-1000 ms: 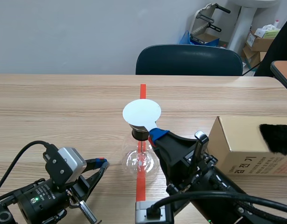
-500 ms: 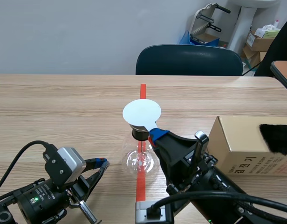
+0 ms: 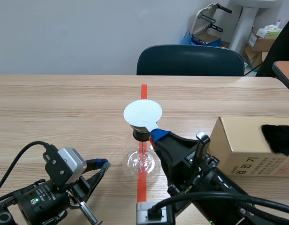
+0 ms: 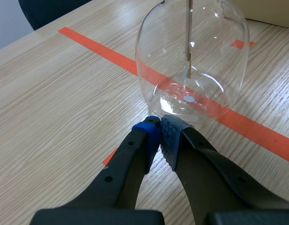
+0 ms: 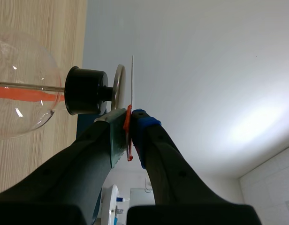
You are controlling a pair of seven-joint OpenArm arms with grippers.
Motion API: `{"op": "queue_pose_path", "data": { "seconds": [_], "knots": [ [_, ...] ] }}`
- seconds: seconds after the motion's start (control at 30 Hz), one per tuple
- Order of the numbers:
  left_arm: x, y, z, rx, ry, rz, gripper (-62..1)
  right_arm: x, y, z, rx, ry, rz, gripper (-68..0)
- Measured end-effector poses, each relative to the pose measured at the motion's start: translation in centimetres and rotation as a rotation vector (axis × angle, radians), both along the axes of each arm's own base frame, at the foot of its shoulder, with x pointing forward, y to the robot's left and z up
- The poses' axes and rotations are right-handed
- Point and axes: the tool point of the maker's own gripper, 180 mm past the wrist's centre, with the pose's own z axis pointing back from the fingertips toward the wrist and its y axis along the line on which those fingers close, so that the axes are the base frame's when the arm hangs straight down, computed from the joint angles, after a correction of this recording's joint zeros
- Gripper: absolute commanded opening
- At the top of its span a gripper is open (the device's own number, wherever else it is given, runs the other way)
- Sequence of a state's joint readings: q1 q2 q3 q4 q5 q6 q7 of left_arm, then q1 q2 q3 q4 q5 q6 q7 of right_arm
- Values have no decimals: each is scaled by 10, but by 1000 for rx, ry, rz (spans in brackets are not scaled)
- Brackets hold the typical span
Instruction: Do the electroscope experiment
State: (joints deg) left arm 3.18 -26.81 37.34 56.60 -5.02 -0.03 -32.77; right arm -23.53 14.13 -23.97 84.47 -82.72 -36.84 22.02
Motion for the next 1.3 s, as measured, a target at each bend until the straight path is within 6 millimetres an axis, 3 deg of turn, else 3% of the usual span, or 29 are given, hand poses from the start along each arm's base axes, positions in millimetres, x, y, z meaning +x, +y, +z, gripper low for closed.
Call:
{"op": "queue_pose_path", "data": {
  "seconds": [1.03,1.3],
  "knots": [
    [0,0,0,0,0,0,-569,0,0,0,0,0,-3,-656],
    [0,0,0,0,0,0,-569,21,-27,4,19,-10,-188,-656]
  ]
}}
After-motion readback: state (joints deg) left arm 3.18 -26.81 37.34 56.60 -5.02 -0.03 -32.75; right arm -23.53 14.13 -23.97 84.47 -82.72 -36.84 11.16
